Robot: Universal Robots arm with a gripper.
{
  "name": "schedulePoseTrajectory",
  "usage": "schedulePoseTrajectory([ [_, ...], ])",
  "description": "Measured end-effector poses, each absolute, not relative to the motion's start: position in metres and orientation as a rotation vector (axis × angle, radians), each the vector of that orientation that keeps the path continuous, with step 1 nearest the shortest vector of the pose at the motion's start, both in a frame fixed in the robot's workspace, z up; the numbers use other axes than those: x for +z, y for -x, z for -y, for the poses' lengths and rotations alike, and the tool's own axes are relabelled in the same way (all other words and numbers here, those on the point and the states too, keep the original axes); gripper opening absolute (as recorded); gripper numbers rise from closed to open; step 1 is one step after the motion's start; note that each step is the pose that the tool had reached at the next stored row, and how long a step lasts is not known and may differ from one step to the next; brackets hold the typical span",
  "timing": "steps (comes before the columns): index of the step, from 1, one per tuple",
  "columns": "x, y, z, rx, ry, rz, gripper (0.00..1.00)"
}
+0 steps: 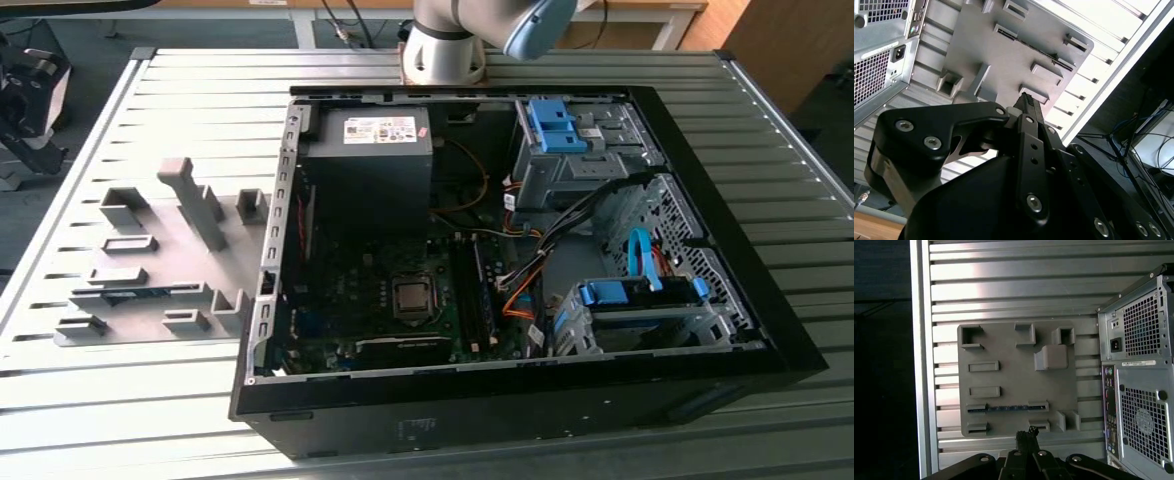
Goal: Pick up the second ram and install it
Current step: 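Pick up the second ram and move it above second insertion slot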
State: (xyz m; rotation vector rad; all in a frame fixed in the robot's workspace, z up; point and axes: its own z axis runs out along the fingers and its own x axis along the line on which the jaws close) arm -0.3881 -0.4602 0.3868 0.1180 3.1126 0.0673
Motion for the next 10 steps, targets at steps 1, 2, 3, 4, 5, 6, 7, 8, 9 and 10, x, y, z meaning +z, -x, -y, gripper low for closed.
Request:
schedulePoseTrajectory([
  [1, 0.3867, 0.3881, 0.4602, 0.067, -0.118, -3.113, 0.11],
  [2, 0.3868, 0.3882, 0.4602, 0.067, -0.118, -3.113, 0.11],
  [3, 0.3867, 0.3882, 0.4602, 0.067, -0.118, -3.113, 0.11],
  [4, 0.3868, 0.3882, 0.4602, 0.067, -0.118, -3.113, 0.11],
  [5, 0.3867, 0.3882, 0.4601, 0.067, -0.118, -3.113, 0.11],
  [6, 0.3867, 0.3882, 0.4602, 0.067, -0.118, -3.113, 0.11],
  [7, 0.3867, 0.3882, 0.4602, 0.067, -0.118, -3.112, 0.11],
  [8, 0.3867, 0.3882, 0.4602, 0.067, -0.118, -3.113, 0.11],
  [9, 0.3868, 0.3882, 0.4602, 0.067, -0.117, -3.113, 0.11],
  [10, 0.3867, 0.3882, 0.4602, 0.067, -0.114, -3.113, 0.11],
])
